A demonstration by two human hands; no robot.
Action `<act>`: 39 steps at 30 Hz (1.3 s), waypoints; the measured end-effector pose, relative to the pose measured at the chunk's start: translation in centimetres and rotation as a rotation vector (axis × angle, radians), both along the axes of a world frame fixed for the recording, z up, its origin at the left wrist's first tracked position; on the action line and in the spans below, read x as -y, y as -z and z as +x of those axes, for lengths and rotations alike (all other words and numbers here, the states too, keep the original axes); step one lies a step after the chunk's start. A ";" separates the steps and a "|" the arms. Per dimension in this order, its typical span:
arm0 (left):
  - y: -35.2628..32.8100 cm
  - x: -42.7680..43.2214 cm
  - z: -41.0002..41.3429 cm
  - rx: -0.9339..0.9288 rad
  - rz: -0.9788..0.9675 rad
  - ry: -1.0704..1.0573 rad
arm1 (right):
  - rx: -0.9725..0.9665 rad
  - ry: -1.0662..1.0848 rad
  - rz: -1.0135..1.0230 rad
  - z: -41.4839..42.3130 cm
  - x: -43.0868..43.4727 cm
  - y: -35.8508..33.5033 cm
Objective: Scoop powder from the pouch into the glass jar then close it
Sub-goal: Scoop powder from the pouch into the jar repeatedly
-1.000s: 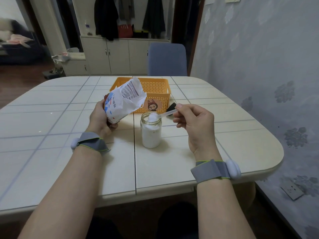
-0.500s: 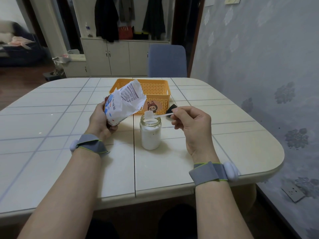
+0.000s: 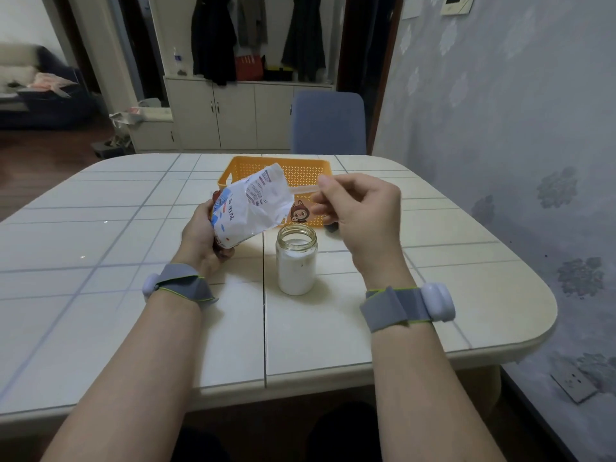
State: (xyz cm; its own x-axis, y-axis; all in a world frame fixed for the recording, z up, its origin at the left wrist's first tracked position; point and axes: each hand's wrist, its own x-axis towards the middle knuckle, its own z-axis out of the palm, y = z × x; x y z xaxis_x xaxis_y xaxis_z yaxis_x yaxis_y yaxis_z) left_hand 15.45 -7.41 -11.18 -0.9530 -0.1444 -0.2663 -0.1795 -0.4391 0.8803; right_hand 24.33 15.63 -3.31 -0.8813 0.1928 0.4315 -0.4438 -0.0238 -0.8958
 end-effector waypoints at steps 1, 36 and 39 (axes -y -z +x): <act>0.1 0.0 0.0 -0.006 -0.008 0.004 | -0.007 -0.016 0.067 -0.5 0.6 -0.3; -0.9 -1.1 1.0 0.058 -0.100 0.009 | -0.005 0.001 1.227 -4.3 6.8 -1.9; -1.1 -1.2 1.2 0.042 -0.107 0.033 | 0.073 -0.035 1.190 -4.4 6.5 -1.9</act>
State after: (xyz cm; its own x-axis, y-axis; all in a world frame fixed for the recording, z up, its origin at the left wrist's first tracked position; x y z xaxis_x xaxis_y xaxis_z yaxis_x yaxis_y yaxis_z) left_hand 16.68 -6.21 -10.13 -0.9462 -0.1425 -0.2904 -0.2297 -0.3362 0.9134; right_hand 19.89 9.13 -1.39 -0.9080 -0.3188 0.2718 -0.4064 0.8277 -0.3870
